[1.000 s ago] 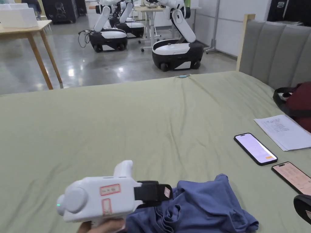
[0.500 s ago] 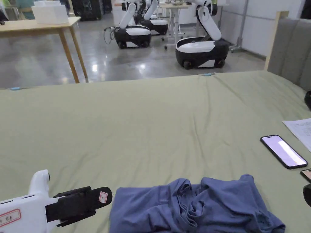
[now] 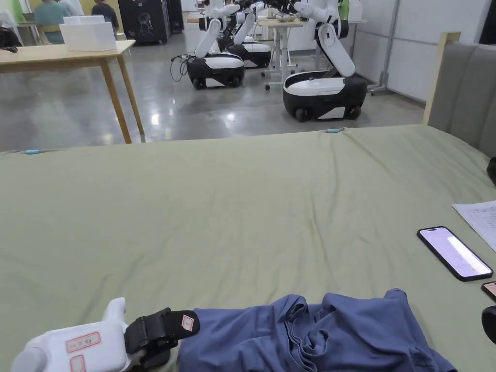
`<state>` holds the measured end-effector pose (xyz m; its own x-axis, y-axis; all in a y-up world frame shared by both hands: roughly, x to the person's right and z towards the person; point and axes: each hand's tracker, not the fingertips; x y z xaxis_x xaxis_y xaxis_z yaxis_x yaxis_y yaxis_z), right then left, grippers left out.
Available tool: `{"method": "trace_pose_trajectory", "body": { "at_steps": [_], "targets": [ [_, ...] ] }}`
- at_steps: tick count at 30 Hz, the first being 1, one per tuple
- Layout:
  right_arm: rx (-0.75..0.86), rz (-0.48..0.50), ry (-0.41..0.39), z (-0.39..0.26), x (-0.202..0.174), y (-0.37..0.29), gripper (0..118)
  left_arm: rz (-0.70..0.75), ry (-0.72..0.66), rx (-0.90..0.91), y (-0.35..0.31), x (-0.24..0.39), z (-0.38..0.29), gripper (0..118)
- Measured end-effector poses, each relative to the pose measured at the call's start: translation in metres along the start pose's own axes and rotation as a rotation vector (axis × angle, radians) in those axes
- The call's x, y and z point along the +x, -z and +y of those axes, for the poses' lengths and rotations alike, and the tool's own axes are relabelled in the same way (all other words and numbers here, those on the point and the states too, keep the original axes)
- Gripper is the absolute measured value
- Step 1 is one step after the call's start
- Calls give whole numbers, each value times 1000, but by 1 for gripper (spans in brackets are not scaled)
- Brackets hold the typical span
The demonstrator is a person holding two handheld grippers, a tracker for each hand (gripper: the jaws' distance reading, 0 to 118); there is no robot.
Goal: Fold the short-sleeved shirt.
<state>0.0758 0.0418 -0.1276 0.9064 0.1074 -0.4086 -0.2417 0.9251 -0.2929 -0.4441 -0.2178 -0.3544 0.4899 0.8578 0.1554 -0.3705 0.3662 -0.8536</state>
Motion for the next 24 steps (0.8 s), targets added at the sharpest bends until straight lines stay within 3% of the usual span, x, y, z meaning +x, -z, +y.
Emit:
{"method": "trace_pose_trajectory", "body": {
  "at_steps": [4, 6, 12, 13, 14, 15, 16, 17, 19, 24],
  "targets": [
    [9, 2, 8, 1, 0, -1, 1, -178, 13, 20, 32, -10, -4, 118],
    [10, 4, 10, 1, -1, -1, 1, -235, -56, -22, 49, -4, -8, 118],
    [0, 3, 9, -1, -3, -1, 1, -215, -23, -56, 58, -7, -4, 115],
    [-1, 2, 11, -2, -3, -1, 1, -203, -16, -55, 58, -8, -3, 110],
    [-3, 1, 12, -2, -3, -1, 1, -187, -9, -52, 56, -9, -2, 90],
    [-5, 0, 14, -2, -2, -1, 1, -148, -10, -42, 47, -17, -5, 57],
    [-8, -1, 14, -3, -2, 0, 1, -74, -44, -43, 45, -26, -7, 10],
    [-10, -3, 13, -3, -3, 0, 1, 5, -57, -53, 46, -33, -10, 9],
    [-11, -3, 11, -3, -4, 1, 1, -79, -27, -53, 47, -33, -10, 8],
    [-13, -5, 16, -5, -3, 2, 1, -48, -12, -55, 46, -26, -10, 8]
  ]
}}
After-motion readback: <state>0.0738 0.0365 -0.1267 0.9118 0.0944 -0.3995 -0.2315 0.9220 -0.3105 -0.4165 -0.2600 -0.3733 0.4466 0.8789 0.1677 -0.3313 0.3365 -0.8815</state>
